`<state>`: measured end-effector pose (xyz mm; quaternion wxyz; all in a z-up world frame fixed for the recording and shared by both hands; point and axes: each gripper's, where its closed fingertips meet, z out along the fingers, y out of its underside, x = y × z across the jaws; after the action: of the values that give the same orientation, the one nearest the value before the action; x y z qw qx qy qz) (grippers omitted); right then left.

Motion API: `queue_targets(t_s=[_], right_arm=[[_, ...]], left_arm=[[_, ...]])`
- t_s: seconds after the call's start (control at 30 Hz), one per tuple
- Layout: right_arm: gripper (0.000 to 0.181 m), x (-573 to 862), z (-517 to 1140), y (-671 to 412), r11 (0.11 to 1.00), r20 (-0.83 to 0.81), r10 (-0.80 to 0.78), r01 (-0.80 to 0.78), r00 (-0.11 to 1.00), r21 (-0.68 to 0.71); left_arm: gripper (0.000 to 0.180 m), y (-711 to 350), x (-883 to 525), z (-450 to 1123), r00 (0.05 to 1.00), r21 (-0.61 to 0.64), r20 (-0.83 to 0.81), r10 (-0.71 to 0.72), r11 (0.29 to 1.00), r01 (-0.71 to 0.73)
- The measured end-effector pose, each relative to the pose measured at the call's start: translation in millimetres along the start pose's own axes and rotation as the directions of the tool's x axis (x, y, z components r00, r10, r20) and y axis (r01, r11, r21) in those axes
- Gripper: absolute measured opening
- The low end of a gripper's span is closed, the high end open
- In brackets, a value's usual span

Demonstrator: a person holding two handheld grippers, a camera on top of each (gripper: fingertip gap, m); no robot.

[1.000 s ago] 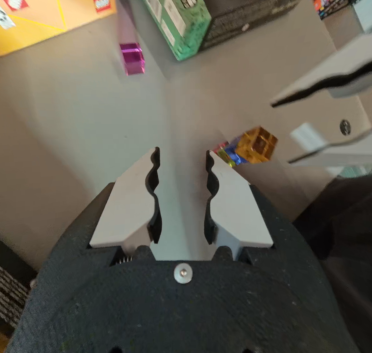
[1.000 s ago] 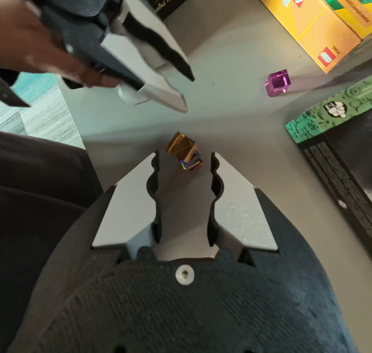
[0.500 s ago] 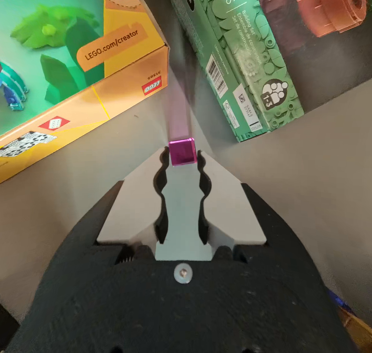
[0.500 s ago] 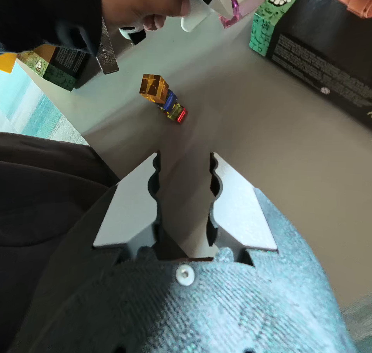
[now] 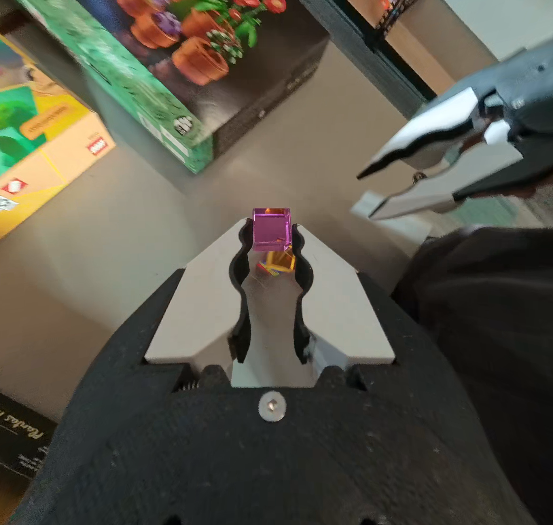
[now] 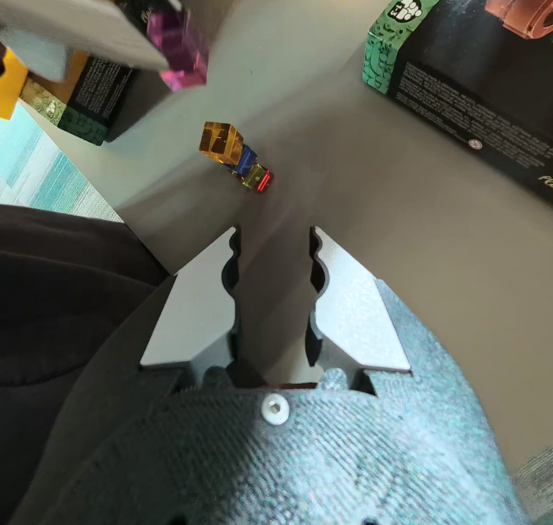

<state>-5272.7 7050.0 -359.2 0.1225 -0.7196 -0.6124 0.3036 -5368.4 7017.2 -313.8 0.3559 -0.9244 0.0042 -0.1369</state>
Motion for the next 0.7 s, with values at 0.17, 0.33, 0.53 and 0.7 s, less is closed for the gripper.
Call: queue_targets(t_s=[0.17, 0.33, 0.53, 0.7], right_arm=[[0.045, -10, 1, 0, 1.000, 0.003, -0.012, 0.012, 1.000, 0.003], [0.044, -18, -2, 10, 1.000, 0.000, -0.018, 0.018, 1.000, -0.010], [0.045, -25, -4, 18, 0.999, 0.002, -0.026, 0.026, 1.000, -0.020], [0.026, -40, 14, 27, 0.982, 0.043, -0.159, 0.162, 0.986, -0.095]], left_arm=[[0.023, 24, 20, 10, 0.999, -0.046, -0.021, 0.026, 0.999, -0.027], [0.023, 29, 23, 23, 0.997, -0.070, -0.010, 0.072, 0.995, -0.072], [0.027, 35, 18, 25, 0.998, -0.083, 0.015, 0.065, 0.995, -0.063], [0.034, 34, 16, 7, 0.999, -0.053, 0.032, 0.040, 0.998, -0.038]])
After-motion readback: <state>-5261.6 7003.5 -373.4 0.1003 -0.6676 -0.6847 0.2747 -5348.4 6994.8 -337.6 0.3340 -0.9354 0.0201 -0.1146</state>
